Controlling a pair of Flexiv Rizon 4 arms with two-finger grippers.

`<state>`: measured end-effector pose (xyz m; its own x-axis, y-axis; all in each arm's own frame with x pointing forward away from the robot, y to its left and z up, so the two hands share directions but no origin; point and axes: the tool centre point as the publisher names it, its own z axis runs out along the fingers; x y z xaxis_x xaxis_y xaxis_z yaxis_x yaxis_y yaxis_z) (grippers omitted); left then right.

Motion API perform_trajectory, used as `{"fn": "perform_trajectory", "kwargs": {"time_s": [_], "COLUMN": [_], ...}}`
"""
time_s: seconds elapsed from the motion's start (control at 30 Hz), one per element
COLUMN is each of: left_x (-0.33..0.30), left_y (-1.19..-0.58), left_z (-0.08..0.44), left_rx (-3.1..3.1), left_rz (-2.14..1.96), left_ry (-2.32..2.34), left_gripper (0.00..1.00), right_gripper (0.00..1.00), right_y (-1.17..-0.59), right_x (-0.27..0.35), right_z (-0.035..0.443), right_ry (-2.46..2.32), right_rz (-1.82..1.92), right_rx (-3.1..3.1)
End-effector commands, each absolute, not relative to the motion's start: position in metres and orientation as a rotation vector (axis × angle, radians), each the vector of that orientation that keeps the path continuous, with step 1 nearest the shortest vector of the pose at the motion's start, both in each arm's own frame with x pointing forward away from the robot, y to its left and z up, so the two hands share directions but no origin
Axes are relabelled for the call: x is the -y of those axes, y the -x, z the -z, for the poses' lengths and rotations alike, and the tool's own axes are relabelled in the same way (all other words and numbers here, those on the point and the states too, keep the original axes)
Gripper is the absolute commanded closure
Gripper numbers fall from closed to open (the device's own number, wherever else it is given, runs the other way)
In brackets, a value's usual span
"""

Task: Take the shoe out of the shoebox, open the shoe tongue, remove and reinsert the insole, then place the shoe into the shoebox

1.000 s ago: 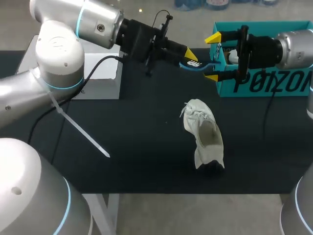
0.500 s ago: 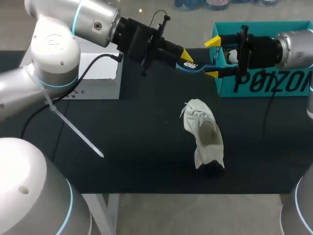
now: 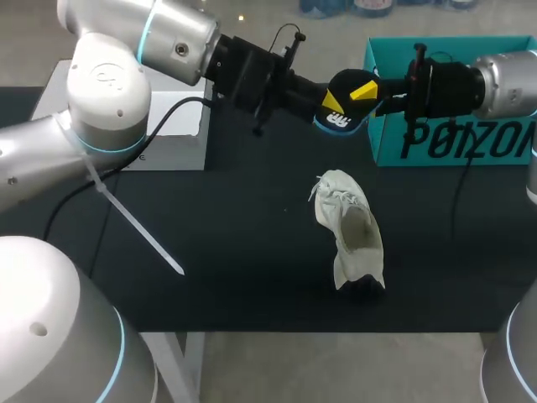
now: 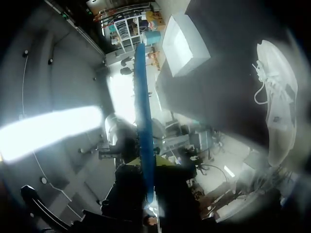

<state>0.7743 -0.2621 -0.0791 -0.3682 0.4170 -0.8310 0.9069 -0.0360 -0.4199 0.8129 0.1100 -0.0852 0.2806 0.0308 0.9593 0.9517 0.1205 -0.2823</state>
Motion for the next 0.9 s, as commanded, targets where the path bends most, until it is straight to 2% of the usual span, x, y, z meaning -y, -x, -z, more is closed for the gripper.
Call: {"fn": "perform_trajectory", "kwargs": {"time_s": [0.03,0.23,0.27,0.3,0.33,0.5,0.9], "left_x": [0.256,0.249,0.249,0.250,0.251,0.246,0.177], "left_y": [-0.772,-0.770,-0.769,-0.767,-0.766,-0.760,-0.777], "left_z": [0.082,0.081,0.081,0.081,0.081,0.083,0.062], "left_rx": [-1.792,-1.808,-1.814,-1.817,-1.809,-1.842,-2.151], "left_rz": [1.398,1.420,1.426,1.432,1.437,1.512,1.434], "left_ry": [-1.378,-1.383,-1.392,-1.405,-1.428,-1.494,-1.633], "left_gripper": [1.00,1.00,0.93,0.44,0.00,0.00,0.00], "right_gripper": [1.00,1.00,1.00,1.00,1.00,1.00,1.00], "right_y": [-0.813,-0.813,-0.813,-0.813,-0.813,-0.813,-0.813], "right_x": [-0.111,-0.111,-0.111,-0.111,-0.111,-0.111,-0.111], "right_z": [0.085,0.085,0.085,0.085,0.085,0.085,0.085], "right_ry": [1.250,1.250,1.250,1.250,1.250,1.250,1.250], "right_rz": [0.904,0.904,0.904,0.904,0.904,0.904,0.904], "right_rx": [1.062,1.062,1.062,1.062,1.062,1.062,1.062]}}
